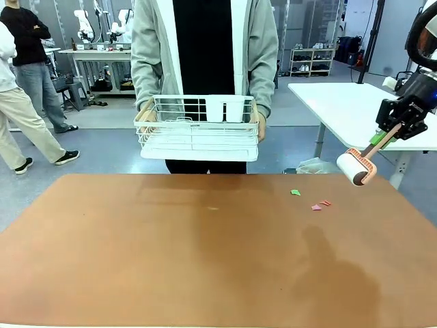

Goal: Clean the table.
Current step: Clean the table with the Lint Roller when the human lifts the Dish drying rack.

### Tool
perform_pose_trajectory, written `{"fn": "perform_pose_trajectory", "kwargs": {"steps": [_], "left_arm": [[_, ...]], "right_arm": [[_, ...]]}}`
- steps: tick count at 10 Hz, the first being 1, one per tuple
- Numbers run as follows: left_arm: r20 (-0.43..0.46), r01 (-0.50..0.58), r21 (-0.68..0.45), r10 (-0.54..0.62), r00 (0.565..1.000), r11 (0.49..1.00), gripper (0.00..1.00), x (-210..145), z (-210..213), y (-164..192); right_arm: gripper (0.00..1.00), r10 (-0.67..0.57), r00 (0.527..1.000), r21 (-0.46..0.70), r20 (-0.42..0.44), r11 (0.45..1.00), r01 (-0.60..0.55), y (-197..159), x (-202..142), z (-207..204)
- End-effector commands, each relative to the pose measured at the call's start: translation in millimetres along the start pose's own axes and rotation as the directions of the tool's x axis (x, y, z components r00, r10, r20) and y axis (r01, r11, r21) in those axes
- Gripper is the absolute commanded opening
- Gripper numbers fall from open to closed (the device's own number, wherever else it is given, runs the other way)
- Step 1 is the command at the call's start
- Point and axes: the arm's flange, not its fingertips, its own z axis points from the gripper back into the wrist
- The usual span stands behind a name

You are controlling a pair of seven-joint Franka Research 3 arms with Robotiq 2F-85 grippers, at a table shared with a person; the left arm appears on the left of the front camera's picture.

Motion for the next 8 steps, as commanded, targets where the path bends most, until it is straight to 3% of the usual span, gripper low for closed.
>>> {"fn": "perform_pose_trajectory", "kwargs": {"steps": [1, 4, 5, 8], "left_arm": [[0.008, 0.019, -0.024, -0.019, 1.000, 1.000, 1.00, -1.8, 2.9, -2.0], [0.008, 0.019, -0.024, -0.019, 1.000, 1.000, 1.00, -1.8, 2.9, -2.0], [0.008, 0.019, -0.024, -0.019, 1.000, 1.000, 1.00, -1.8, 2.9, -2.0], [0.008, 0.019, -0.024, -0.019, 1.000, 1.000, 1.00, -1.8, 2.9, -2.0]], "right_arm": [[0.21, -0.001, 1.000, -0.005, -0.010, 1.000, 0.001, 5.0, 1.2, 3.5], [0.21, 0.001, 1.000, 0.001, -0.001, 1.000, -0.001, 0.6, 0.0, 0.1], [0.21, -0.001, 0.999, -0.013, 0.051, 1.000, 0.002, -12.4, 12.5, -4.3], [0.21, 0.012, 1.000, 0.049, 0.008, 0.999, -0.012, -42.9, 40.0, -12.6]]}}
